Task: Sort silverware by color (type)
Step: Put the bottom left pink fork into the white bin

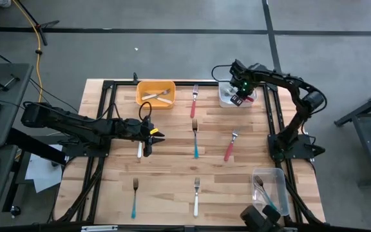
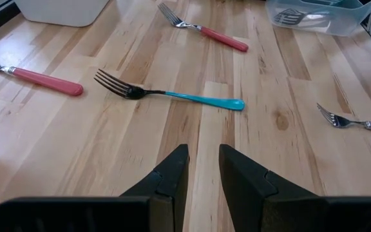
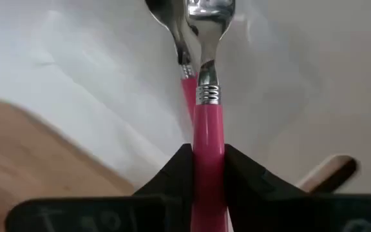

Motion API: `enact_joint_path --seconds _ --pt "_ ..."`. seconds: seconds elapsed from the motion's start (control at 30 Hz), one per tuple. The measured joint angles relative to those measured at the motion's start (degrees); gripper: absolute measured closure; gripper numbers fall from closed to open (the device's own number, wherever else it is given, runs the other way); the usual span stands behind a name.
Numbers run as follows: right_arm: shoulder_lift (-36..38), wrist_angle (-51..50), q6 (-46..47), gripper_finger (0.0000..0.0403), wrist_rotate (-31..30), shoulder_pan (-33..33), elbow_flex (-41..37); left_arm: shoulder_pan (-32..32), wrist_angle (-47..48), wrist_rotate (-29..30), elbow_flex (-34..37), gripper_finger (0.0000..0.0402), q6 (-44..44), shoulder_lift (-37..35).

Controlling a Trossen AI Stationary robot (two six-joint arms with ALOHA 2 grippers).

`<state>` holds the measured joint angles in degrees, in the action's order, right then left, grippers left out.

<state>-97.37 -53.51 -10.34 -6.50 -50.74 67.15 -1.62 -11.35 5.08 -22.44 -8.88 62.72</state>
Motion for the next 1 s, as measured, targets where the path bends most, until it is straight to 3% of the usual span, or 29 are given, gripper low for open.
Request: enact_joint_path --seconds 0.23,0.5,1.0 --pt "5.9 -0.3 -5.1 0.0342 0.0 1.6 0.5 0.0 0.0 0.0 0.0 0.0323 0.0 0.0" --pt "5.9 6.9 -15.2 0.0345 0.3 1.5 -1.5 -0.7 0.1 0.0 0.0 0.0323 -1.0 0.0" --pt "5.8 7.7 -15.6 0.0344 0.4 -2.0 -3.2 -1.6 1.2 0.0 0.0 0.0323 -1.0 0.0"
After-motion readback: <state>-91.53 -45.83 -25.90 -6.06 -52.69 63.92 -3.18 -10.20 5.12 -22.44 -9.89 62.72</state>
